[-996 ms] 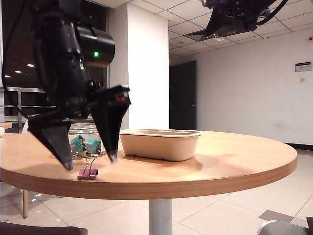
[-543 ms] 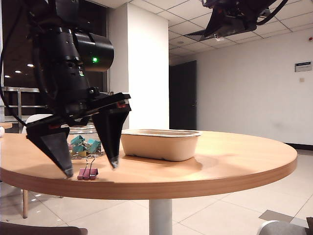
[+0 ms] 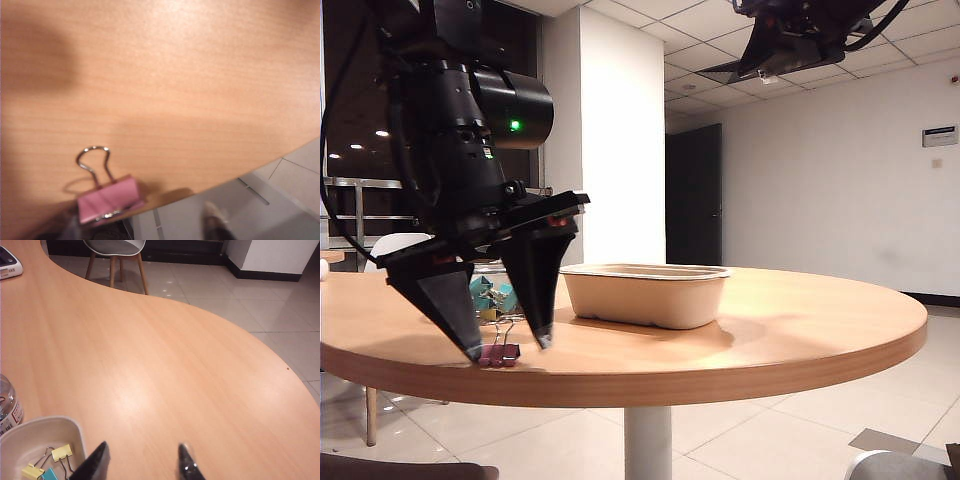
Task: Pick up the box filled with clips, pour some clips from it into the rectangular paper box, and then put the clip box back on the table.
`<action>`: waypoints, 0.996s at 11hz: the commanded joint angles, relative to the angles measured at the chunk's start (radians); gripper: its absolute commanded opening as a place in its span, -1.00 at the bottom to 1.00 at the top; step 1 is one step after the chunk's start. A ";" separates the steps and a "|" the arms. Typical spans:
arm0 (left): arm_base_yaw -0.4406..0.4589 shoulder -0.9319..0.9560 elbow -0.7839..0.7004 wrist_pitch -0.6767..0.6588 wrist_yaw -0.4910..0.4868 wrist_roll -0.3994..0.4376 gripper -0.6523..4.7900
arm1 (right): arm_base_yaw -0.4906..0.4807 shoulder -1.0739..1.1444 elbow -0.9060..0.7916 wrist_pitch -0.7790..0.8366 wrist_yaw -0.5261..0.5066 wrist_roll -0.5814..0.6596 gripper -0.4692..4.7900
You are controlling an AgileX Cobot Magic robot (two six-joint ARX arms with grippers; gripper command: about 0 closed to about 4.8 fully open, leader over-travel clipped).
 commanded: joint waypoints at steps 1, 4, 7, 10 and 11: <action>-0.001 -0.001 0.000 0.009 0.006 -0.003 0.01 | 0.001 -0.006 0.005 0.017 0.001 0.005 -0.14; -0.001 -0.001 0.000 0.054 0.007 -0.029 -0.30 | 0.001 -0.006 0.005 0.017 0.001 0.005 -0.14; 0.000 -0.014 0.003 0.059 0.053 -0.077 0.59 | 0.001 -0.006 0.005 0.016 0.000 0.008 -0.14; 0.000 -0.034 0.003 0.047 0.045 -0.092 0.71 | 0.001 -0.006 0.005 0.016 -0.003 0.009 -0.14; 0.000 -0.037 0.002 0.046 0.045 -0.092 0.71 | 0.001 -0.006 0.005 0.016 -0.003 0.009 -0.14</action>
